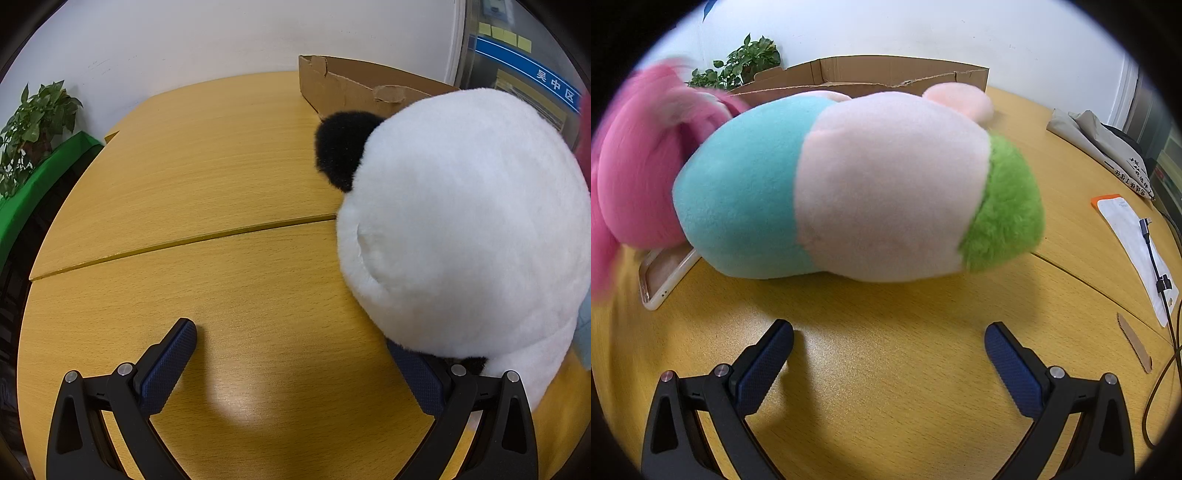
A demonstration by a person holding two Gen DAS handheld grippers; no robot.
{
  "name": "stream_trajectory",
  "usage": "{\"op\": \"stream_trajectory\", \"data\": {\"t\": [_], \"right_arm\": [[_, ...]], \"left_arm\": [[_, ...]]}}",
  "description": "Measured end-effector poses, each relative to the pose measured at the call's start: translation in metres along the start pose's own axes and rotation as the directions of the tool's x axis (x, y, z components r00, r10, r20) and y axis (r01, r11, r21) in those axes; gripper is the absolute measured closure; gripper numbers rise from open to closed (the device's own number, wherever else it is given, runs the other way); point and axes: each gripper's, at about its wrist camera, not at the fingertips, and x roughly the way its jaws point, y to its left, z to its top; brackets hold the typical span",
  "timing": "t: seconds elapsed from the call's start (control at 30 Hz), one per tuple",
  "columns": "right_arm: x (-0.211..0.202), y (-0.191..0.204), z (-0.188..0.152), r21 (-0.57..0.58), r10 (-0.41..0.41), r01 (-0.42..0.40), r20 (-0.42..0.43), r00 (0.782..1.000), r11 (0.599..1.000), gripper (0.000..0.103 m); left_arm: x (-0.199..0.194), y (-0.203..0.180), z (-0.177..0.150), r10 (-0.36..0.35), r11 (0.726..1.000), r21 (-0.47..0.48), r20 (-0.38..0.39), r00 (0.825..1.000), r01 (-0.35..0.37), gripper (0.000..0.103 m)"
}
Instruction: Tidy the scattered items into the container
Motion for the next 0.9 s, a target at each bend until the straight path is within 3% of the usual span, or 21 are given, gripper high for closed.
{"op": "stream_trajectory", "data": {"t": [0.9], "right_arm": [[0.0000,0.0004,-0.0004,0.001,0.000,0.000,0.000,1.000,1.000,0.000]], "left_arm": [[-0.0024,-0.0030,-0.0036,0.001,1.000,-0.001,0.000,1.000,-0.001,0.000]]}}
